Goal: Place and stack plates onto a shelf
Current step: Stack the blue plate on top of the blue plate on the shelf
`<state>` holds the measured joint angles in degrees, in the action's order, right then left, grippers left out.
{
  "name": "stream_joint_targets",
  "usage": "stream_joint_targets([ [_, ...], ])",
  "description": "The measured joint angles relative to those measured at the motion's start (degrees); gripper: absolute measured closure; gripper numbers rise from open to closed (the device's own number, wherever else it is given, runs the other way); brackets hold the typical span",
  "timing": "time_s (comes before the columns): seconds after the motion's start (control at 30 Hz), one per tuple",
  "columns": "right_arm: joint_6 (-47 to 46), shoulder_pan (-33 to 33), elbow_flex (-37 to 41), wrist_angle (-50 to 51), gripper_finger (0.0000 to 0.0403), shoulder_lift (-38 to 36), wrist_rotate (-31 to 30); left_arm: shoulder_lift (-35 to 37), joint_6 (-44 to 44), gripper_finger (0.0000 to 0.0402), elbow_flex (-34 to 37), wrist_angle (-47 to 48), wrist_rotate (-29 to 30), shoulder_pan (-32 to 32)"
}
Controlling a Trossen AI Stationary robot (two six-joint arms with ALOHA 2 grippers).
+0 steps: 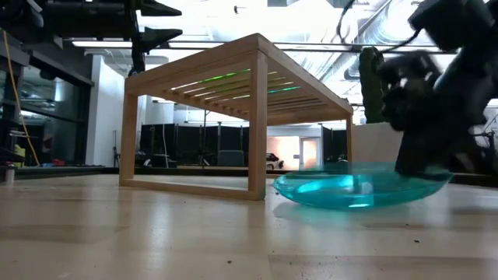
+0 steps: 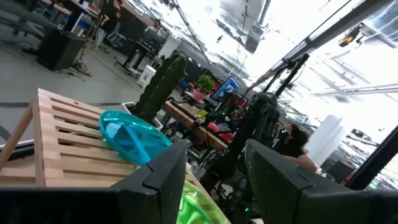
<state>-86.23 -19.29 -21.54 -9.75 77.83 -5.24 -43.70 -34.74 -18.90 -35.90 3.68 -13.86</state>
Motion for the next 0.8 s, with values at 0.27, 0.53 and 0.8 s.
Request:
stream_joint_targets([
  [0.27, 9.37, -2.48, -0.02, 12.65, 0.0403, -20.44, 12.25, 0.00, -0.15, 0.0245, 0.00, -0.13, 1.60, 0.00],
  [0.53, 17.66, -0.87, -6.17, 12.59, 0.0403, -36.13, 8.42, 0.00, -0.50, 0.0245, 0.00, -0.39, 2.27, 0.02],
  [0.8, 26.55, 19.65, -18.78, 17.11, 0.0403, -33.39, -16.42, 0.00, -1.05, 0.0245, 0.00, -0.46, 3.53, 0.02],
])
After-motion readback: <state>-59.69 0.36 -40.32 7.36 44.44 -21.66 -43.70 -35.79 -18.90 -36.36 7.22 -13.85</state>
